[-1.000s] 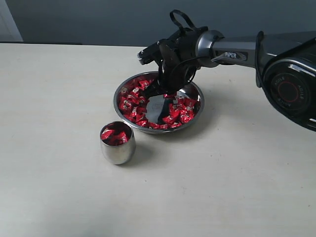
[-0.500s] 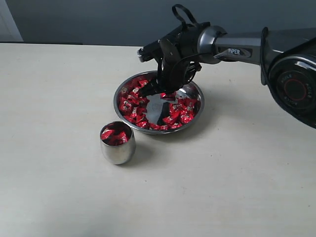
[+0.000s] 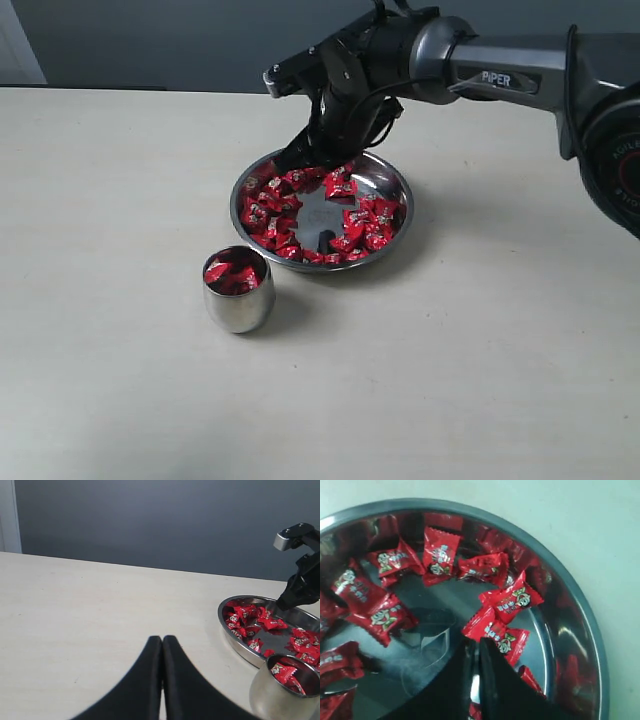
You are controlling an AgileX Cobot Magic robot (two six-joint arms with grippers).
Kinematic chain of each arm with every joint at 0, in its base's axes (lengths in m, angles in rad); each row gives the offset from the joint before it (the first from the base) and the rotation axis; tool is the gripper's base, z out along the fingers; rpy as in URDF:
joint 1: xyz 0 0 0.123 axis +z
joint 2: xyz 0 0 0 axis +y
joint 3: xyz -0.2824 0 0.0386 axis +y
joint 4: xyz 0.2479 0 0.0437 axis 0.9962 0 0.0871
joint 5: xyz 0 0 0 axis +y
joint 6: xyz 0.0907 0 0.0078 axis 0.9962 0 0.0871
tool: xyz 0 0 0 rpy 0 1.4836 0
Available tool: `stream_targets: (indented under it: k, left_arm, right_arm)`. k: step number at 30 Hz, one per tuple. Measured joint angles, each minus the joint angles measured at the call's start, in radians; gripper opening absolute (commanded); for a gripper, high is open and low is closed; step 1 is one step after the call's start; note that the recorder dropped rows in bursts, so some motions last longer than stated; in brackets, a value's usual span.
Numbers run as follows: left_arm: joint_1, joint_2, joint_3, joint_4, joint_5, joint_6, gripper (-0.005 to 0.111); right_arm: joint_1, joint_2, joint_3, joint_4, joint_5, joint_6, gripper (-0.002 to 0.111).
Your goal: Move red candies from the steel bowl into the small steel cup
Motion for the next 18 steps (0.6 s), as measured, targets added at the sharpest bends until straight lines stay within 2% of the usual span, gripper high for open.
stream_targets:
  k: [3, 5, 14, 18]
  left_arm:
    - [0.000, 0.000, 0.000, 0.000, 0.000, 0.000, 0.000]
    - [0.000, 0.000, 0.000, 0.000, 0.000, 0.000, 0.000]
    - [0.000, 0.000, 0.000, 0.000, 0.000, 0.000, 0.000]
    - [0.000, 0.000, 0.000, 0.000, 0.000, 0.000, 0.000]
  right_arm:
    - [-0.005, 0.026, 0.000, -0.003, 0.002, -0.002, 0.045]
    - [-0.007, 0.042, 0.000, -0.006, -0.003, -0.002, 0.050]
    - [-0.007, 0.105, 0.000, -0.058, -0.056, 0.041, 0.043]
    - [-0.007, 0.106, 0.000, -0.062, -0.067, 0.045, 0.021]
